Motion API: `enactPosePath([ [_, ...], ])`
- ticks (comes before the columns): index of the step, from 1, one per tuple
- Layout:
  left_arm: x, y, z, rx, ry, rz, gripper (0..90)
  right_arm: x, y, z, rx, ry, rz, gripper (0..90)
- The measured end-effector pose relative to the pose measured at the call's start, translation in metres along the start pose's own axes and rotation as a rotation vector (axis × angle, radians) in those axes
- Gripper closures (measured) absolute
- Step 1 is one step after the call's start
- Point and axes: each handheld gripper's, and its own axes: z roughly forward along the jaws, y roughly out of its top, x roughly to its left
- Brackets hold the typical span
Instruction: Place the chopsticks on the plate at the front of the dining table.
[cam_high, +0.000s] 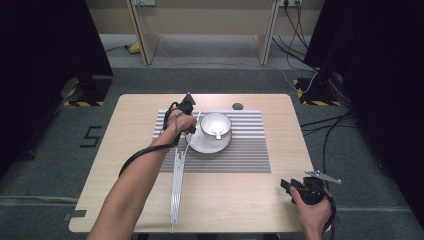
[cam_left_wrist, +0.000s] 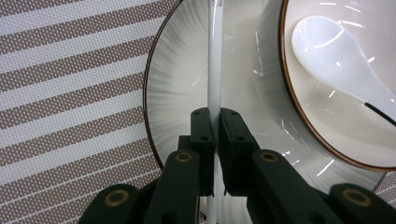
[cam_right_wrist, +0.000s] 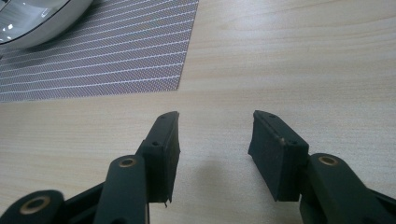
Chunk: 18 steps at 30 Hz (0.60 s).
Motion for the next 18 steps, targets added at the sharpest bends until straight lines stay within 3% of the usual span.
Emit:
enactPosePath([
  [18,-0.0014,0.0015,0.0092,-0.020,0.025,-0.025,84.5,0.0003,-0.0004,0.0002,0.002,0.001,0.005,52.2],
])
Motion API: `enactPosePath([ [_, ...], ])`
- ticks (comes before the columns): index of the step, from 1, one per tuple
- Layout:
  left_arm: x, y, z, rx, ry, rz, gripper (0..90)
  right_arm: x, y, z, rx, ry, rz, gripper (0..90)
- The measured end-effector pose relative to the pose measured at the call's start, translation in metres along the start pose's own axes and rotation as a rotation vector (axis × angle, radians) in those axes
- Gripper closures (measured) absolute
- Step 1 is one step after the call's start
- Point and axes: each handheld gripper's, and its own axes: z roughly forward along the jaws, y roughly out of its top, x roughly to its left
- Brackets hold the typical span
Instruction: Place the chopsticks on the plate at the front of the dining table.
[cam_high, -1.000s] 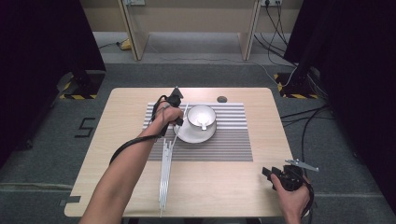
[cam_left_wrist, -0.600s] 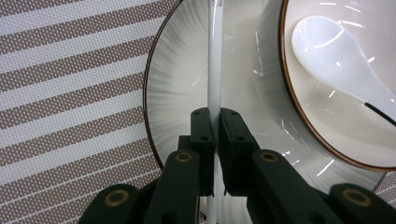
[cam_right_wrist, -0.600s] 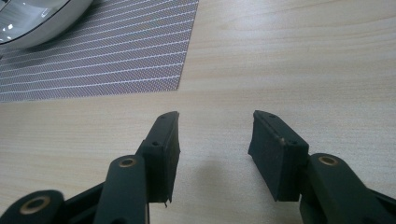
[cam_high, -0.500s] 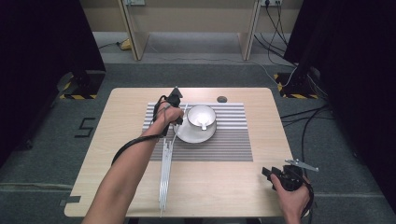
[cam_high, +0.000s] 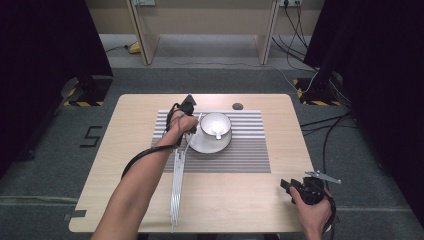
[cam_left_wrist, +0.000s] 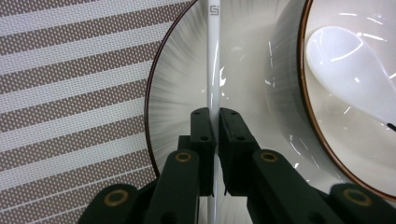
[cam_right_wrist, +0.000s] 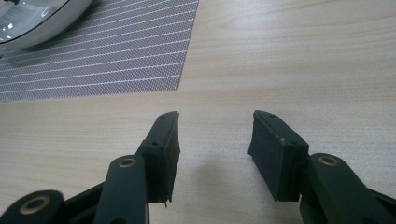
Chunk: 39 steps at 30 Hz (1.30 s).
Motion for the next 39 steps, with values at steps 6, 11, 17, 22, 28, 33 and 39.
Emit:
enactPosePath([
  [6,-0.002,0.000,0.001,-0.014,-0.002,-0.003,84.3,0.000,0.000,0.001,0.005,-0.001,-0.003,52.1],
  [11,-0.003,0.001,0.002,-0.017,-0.004,0.005,82.9,0.000,0.000,0.001,0.005,-0.001,-0.003,52.0],
  [17,-0.005,0.000,-0.002,-0.020,-0.012,0.033,73.7,0.001,0.000,0.001,0.007,-0.002,-0.005,51.8],
  [22,-0.004,-0.002,-0.012,-0.023,-0.001,0.063,67.4,0.001,0.000,0.001,0.010,-0.003,-0.008,51.7],
  [28,0.003,-0.008,-0.029,-0.033,0.009,0.094,62.9,0.002,-0.001,0.002,0.010,-0.005,-0.008,51.7],
  [33,0.008,-0.018,-0.041,-0.039,0.030,0.119,58.5,0.002,-0.001,0.002,0.011,-0.008,-0.010,51.7],
  [39,0.013,-0.032,-0.050,-0.064,0.021,0.145,57.5,0.002,-0.001,0.002,0.010,-0.011,-0.010,51.7],
])
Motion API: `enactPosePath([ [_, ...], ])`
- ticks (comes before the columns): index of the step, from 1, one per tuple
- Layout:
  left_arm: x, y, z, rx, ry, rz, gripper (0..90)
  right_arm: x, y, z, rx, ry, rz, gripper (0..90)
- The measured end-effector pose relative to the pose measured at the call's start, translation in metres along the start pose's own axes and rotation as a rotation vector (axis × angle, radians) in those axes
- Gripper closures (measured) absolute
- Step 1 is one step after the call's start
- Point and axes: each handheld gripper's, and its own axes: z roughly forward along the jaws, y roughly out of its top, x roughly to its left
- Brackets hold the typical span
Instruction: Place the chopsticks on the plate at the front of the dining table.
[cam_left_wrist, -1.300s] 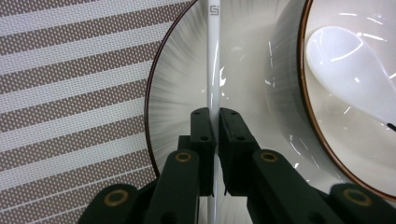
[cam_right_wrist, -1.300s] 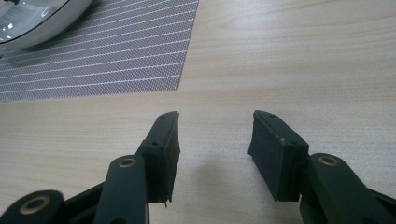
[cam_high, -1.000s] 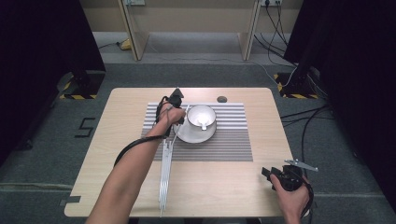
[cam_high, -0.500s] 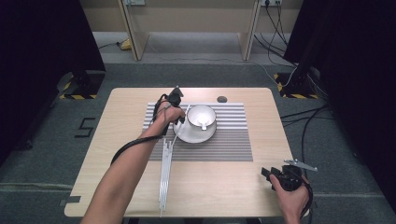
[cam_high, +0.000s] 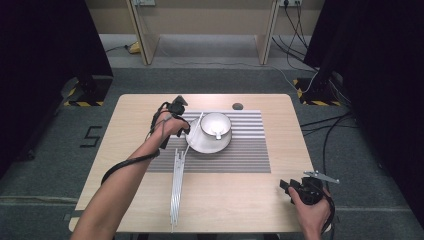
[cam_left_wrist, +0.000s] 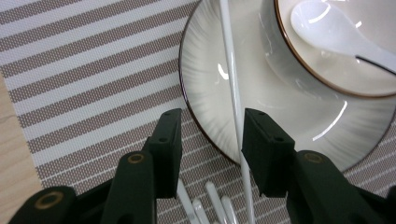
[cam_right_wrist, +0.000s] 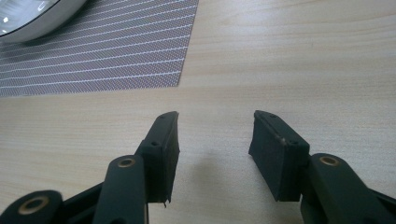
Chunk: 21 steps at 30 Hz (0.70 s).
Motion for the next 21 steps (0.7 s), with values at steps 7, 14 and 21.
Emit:
enactPosePath([
  [7,0.006,-0.018,-0.002,0.009,0.001,0.046,57.0,0.000,0.000,-0.001,-0.004,-0.002,0.003,51.7],
  [14,0.008,-0.038,0.000,0.041,-0.007,0.058,56.2,0.000,0.000,-0.001,-0.003,-0.003,0.002,51.7],
  [21,0.011,-0.052,-0.001,0.047,-0.004,0.068,55.2,0.000,0.000,-0.001,-0.003,-0.004,0.001,51.8],
])
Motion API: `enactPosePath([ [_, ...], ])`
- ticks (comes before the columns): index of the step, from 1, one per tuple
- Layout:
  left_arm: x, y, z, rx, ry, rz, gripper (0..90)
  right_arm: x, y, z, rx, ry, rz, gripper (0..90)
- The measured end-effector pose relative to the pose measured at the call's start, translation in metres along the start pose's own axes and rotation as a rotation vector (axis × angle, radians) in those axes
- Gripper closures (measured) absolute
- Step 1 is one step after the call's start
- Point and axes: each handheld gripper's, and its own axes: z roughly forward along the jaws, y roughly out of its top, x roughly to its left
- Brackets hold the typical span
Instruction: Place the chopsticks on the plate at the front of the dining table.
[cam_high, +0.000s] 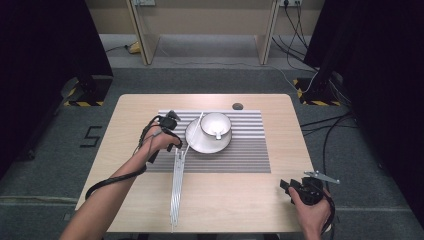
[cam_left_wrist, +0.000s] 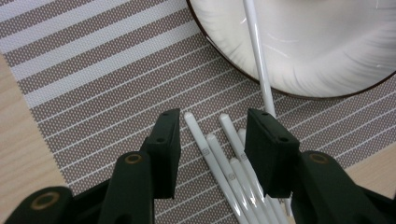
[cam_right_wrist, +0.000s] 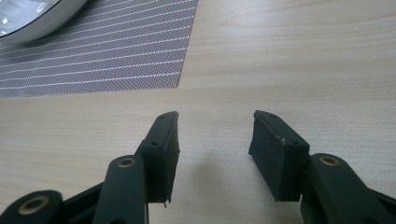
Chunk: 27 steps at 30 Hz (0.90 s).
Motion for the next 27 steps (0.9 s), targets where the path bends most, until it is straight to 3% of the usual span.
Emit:
enactPosePath([
  [8,0.000,-0.012,0.004,0.017,0.008,0.020,54.7,0.000,0.000,0.000,0.000,-0.001,-0.001,51.8],
  [15,-0.007,-0.020,0.009,0.040,0.002,0.050,54.8,0.001,0.000,0.000,0.000,0.000,-0.003,51.8],
  [27,-0.017,-0.020,0.013,0.055,-0.008,0.071,55.0,0.000,0.000,0.000,0.003,-0.001,0.000,51.9],
])
